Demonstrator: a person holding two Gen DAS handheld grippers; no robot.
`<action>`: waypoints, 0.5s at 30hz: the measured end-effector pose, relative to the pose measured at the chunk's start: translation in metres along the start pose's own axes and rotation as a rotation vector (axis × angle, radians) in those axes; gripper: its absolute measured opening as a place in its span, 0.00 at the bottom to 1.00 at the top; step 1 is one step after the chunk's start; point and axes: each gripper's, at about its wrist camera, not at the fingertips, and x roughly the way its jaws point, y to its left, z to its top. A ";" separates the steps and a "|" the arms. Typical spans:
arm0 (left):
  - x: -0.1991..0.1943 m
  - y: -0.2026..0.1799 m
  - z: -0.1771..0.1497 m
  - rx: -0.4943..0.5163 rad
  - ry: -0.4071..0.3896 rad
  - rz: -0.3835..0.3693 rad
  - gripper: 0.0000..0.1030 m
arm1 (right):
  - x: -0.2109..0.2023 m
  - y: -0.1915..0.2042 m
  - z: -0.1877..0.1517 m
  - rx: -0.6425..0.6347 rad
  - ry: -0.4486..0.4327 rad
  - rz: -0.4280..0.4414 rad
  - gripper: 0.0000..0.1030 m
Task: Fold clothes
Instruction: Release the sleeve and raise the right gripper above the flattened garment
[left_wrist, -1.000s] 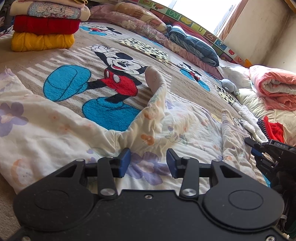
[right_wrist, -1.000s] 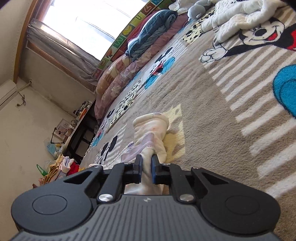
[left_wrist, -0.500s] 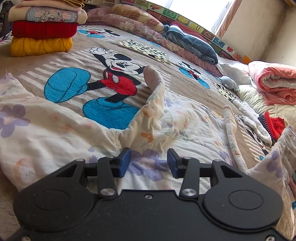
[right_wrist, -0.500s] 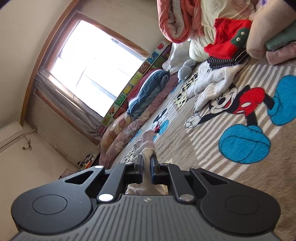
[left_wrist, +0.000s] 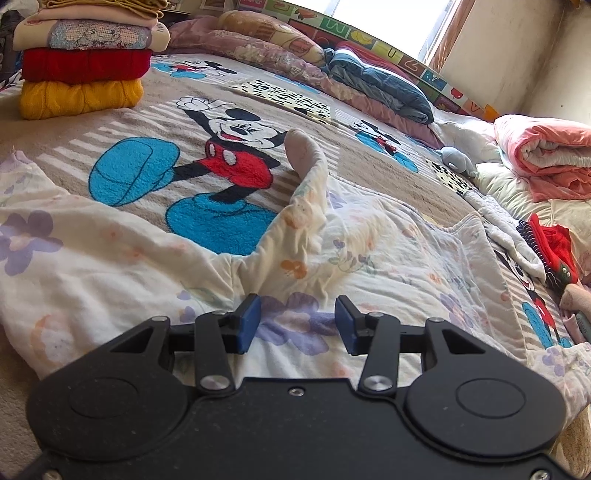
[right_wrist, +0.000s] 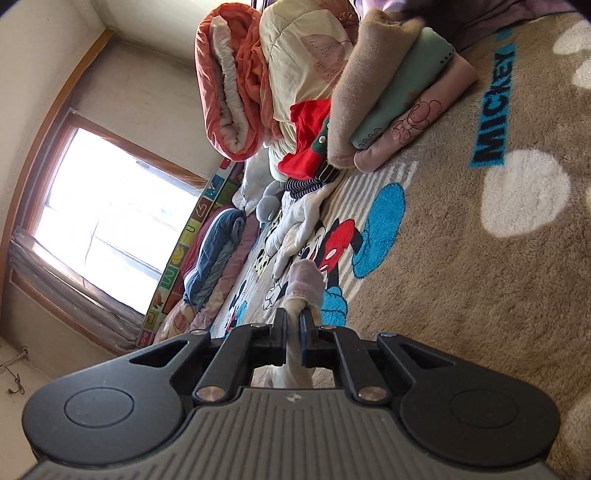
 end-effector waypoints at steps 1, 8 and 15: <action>0.000 -0.001 0.000 0.004 -0.001 0.002 0.44 | -0.001 0.001 0.002 -0.005 -0.003 0.007 0.08; 0.000 0.000 -0.001 0.009 -0.002 -0.001 0.44 | 0.014 -0.018 0.014 -0.031 0.043 -0.225 0.08; 0.001 0.001 0.000 0.008 0.002 -0.008 0.45 | 0.000 -0.014 0.004 -0.157 -0.072 -0.375 0.20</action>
